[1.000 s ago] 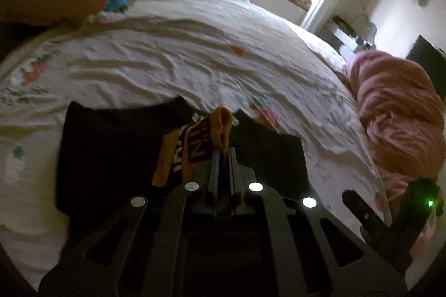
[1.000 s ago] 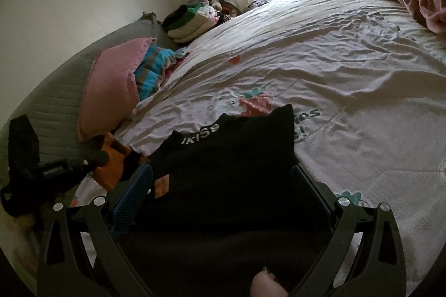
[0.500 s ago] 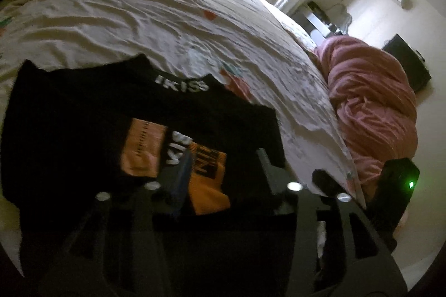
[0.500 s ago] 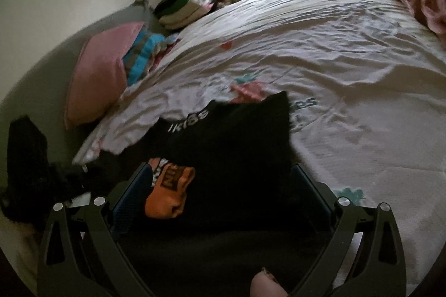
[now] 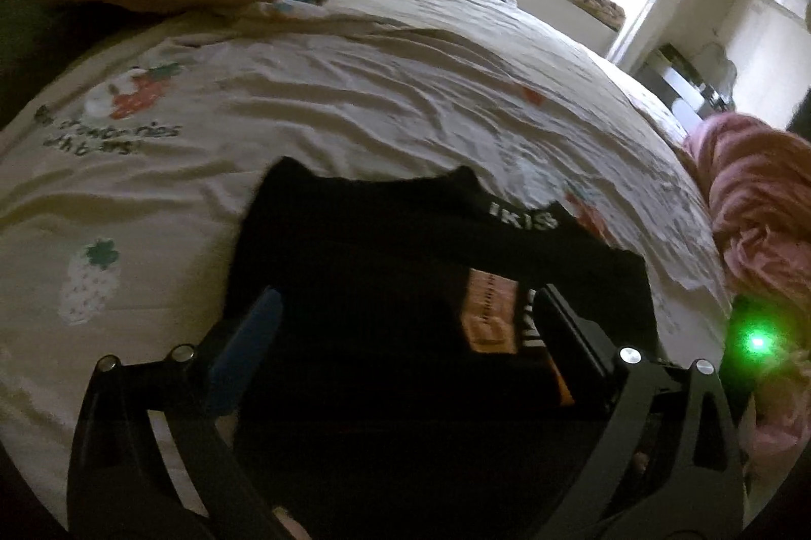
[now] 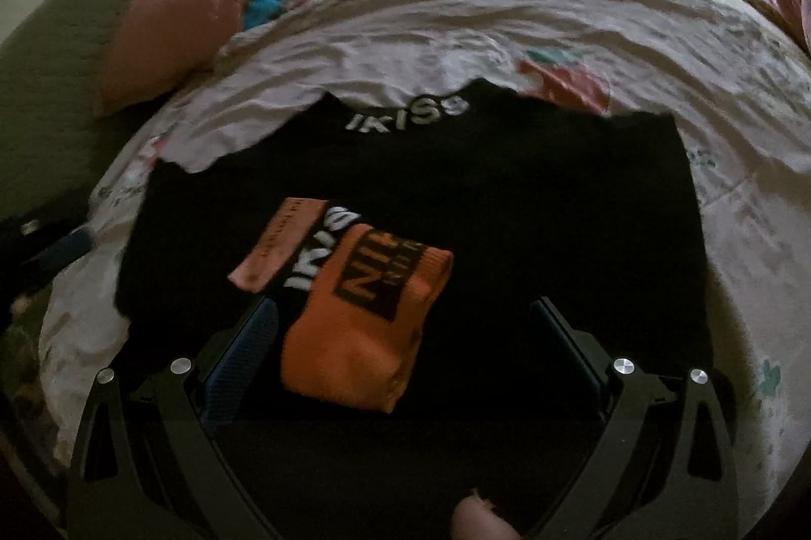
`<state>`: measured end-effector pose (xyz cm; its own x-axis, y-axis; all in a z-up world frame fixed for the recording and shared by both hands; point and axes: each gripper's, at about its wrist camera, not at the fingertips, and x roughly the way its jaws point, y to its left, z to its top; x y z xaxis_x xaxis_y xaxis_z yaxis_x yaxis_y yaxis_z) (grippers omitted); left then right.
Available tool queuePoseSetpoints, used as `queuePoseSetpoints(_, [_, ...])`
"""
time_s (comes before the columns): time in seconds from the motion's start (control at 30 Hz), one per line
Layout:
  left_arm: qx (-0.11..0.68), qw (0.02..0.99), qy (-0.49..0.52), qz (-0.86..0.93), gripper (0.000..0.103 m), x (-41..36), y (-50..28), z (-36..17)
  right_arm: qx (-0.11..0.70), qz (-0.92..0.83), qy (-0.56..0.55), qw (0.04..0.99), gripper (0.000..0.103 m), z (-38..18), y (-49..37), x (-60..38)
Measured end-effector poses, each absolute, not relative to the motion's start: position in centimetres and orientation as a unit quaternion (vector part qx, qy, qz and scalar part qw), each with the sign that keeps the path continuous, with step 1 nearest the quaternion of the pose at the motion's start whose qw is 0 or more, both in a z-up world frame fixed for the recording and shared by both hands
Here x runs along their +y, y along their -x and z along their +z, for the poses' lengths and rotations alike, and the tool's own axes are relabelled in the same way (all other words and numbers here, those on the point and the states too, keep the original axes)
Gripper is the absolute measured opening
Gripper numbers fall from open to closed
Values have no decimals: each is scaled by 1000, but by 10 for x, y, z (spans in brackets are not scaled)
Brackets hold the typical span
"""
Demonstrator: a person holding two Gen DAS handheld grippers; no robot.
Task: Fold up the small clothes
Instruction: 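Lower the cuff onto the folded sleeve and open the left tool, then grasp the orange cuff on the shirt body with the right tool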
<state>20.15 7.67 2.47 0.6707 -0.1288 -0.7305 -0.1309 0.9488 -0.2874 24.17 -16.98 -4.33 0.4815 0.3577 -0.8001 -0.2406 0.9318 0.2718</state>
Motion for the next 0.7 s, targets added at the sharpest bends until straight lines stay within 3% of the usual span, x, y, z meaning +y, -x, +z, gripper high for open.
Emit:
queuePoseSetpoints(0.07, [402,899,171,5,93,87,-198,26,489,176,-80,850,76,-51,-248,-169])
queuePoseSetpoints(0.13, [400,899,179,12,93,95,-195,26,490,171,-89,850,71,-56,-251,-168])
queuePoseSetpoints(0.23, [399,900,174,16,93,101,-191,27,477,197,-93,852,42,-55,-251,-163])
queuePoseSetpoints(0.3, [397,901,173,20,93,104,-188,29,471,219,-93,849,12,-52,-249,-158])
queuePoseSetpoints(0.7, [392,900,188,39,93,127,-177,32,363,283,10,888,7,50,-232,-135])
